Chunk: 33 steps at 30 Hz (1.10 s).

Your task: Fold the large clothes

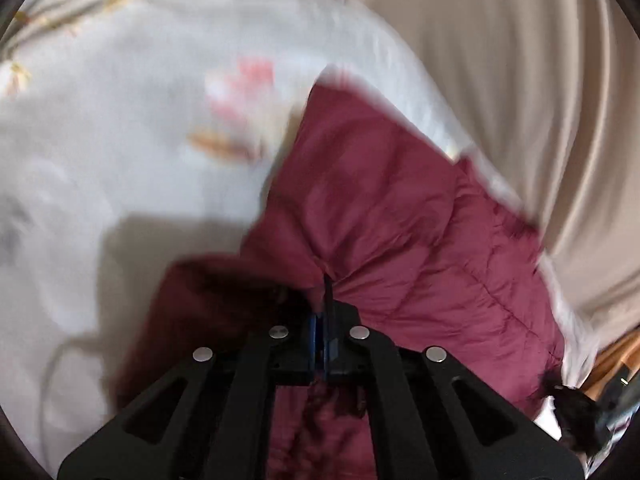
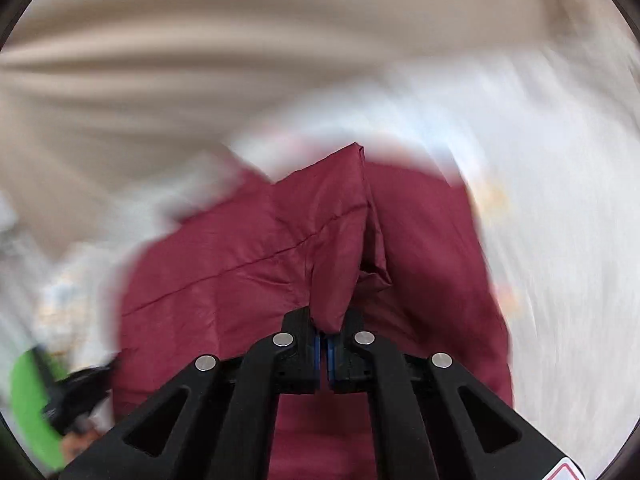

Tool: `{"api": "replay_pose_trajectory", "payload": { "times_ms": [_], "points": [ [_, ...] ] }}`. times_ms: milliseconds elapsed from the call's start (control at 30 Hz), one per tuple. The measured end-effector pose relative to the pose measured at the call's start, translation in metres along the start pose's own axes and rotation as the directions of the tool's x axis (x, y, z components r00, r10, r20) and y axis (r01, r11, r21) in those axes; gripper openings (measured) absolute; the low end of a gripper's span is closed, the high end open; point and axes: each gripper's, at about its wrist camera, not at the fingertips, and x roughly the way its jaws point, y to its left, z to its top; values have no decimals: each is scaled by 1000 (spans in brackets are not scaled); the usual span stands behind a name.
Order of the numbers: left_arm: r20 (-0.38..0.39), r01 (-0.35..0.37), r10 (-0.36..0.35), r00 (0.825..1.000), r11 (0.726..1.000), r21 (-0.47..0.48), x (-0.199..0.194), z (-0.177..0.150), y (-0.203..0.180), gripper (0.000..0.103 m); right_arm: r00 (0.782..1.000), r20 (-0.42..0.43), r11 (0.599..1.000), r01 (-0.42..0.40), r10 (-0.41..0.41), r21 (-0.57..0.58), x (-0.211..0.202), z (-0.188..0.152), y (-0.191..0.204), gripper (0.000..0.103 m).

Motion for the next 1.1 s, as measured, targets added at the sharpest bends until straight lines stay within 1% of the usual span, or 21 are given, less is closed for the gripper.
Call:
{"api": "replay_pose_trajectory", "payload": {
  "times_ms": [33, 167, 200, 233, 267, 300, 400, 467, 500, 533, 567, 633, 667, 733, 767, 800, 867, 933, 1000, 1033, 1100],
  "points": [
    [17, -15, 14, 1000, 999, 31, 1, -4, -3, 1, 999, -40, 1000, 4, -3, 24, 14, -9, -9, 1],
    [23, -2, 1, 1000, 999, 49, 3, -4, 1, 3, 1000, -2, 999, 20, -20, 50, 12, -23, -15, 4],
    [25, 2, -3, 1000, 999, 53, 3, -5, 2, 3, 997, 30, 995, 66, -69, 70, 1, -21, -13, 6],
    [29, 2, -4, 1000, 998, 55, 4, -5, 4, 3, 991, 66, 991, 111, -117, 79, -11, -21, -9, 14],
    [35, 1, -3, 999, 998, 56, 4, -7, 6, 3, 976, 126, 982, 165, -175, 88, -25, -21, -1, 17],
    [40, 3, -5, 999, 998, 56, 4, -8, 6, 3, 969, 171, 982, 168, -180, 86, -34, -19, 7, 17],
    [46, 1, -4, 999, 998, 62, 3, -9, 4, 3, 974, 220, 998, 57, -53, -9, -42, -13, 53, 17],
    [48, -2, -1, 999, 998, 66, 3, -10, 3, 3, 986, 139, 987, -69, 89, -146, -25, -16, 96, 17],
    [49, -2, -1, 999, 998, 67, 3, -10, 3, 3, 985, 59, 964, -148, 164, -221, -8, -22, 122, 17],
    [50, -2, -2, 999, 998, 67, 4, -11, 4, 3, 980, 4, 941, -190, 199, -279, 5, -30, 138, 15],
    [51, 1, -4, 999, 998, 66, 4, -10, 4, 3, 978, -37, 919, -206, 206, -337, 18, -39, 153, 9],
    [50, 13, -16, 999, 998, 57, 4, -10, 6, 3, 988, -83, 885, -156, 134, -438, 43, -53, 164, 3],
    [50, 20, -23, 998, 998, 52, 5, -11, 8, 3, 990, -84, 881, -139, 114, -452, 49, -55, 158, 3],
    [51, 32, -35, 998, 998, 45, 5, -11, 10, 3, 994, -62, 909, -104, 87, -404, 51, -43, 123, 0],
    [50, 36, -38, 998, 998, 42, 5, -11, 12, 3, 995, -53, 928, -98, 84, -358, 48, -36, 104, 0],
    [50, 37, -39, 998, 998, 41, 5, -11, 12, 3, 999, -18, 958, -41, 37, -284, 42, -23, 71, 0],
    [51, 36, -38, 998, 998, 42, 5, -11, 12, 3, 1000, 21, 980, 28, -24, -199, 29, -14, 30, 0],
    [51, 28, -30, 998, 999, 47, 6, -11, 11, 3, 990, 59, 989, 129, -125, -76, 13, -3, -15, 0],
    [52, 18, -21, 998, 998, 54, 6, -11, 10, 3, 975, 93, 979, 204, -203, 2, -5, 3, -31, 2],
    [53, 14, -16, 998, 998, 57, 6, -11, 9, 3, 977, 111, 983, 184, -185, 18, -10, 1, -27, 7],
    [55, 1, -5, 998, 998, 66, 5, -11, 7, 3, 987, 123, 994, 110, -108, -14, -14, 9, -3, 7]
  ]
}}
